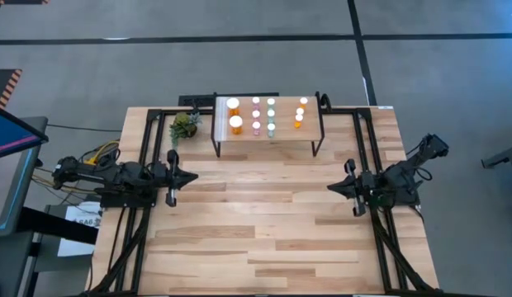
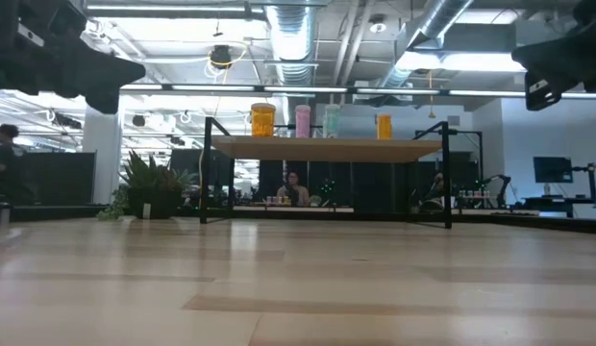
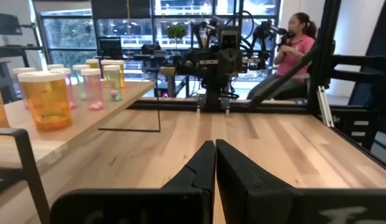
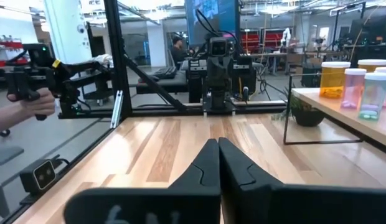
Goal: Pick and place medicine bottles onto shelf by color
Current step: Return to Home Position
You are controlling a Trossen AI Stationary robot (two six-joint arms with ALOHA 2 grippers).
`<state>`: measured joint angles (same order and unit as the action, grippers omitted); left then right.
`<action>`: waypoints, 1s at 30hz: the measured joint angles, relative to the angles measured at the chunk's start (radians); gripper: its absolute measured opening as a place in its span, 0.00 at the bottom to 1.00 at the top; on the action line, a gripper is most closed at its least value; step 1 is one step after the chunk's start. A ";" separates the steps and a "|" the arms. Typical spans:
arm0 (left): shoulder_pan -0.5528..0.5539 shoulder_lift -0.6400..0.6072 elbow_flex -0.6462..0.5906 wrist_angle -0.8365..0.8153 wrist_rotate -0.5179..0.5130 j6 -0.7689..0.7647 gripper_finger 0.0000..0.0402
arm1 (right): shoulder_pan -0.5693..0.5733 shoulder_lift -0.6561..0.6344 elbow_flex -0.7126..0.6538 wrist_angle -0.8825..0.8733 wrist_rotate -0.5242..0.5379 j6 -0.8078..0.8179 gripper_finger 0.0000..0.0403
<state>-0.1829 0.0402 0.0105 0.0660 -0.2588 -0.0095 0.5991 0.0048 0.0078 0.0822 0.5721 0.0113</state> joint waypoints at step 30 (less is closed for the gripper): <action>0.000 0.000 -0.002 -0.001 0.039 0.013 0.00 | 0.000 0.002 -0.003 -0.007 0.000 0.007 0.02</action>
<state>-0.1829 0.0406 0.0086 0.0646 -0.2201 0.0032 0.5995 0.0067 0.0052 0.0756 0.5720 0.0178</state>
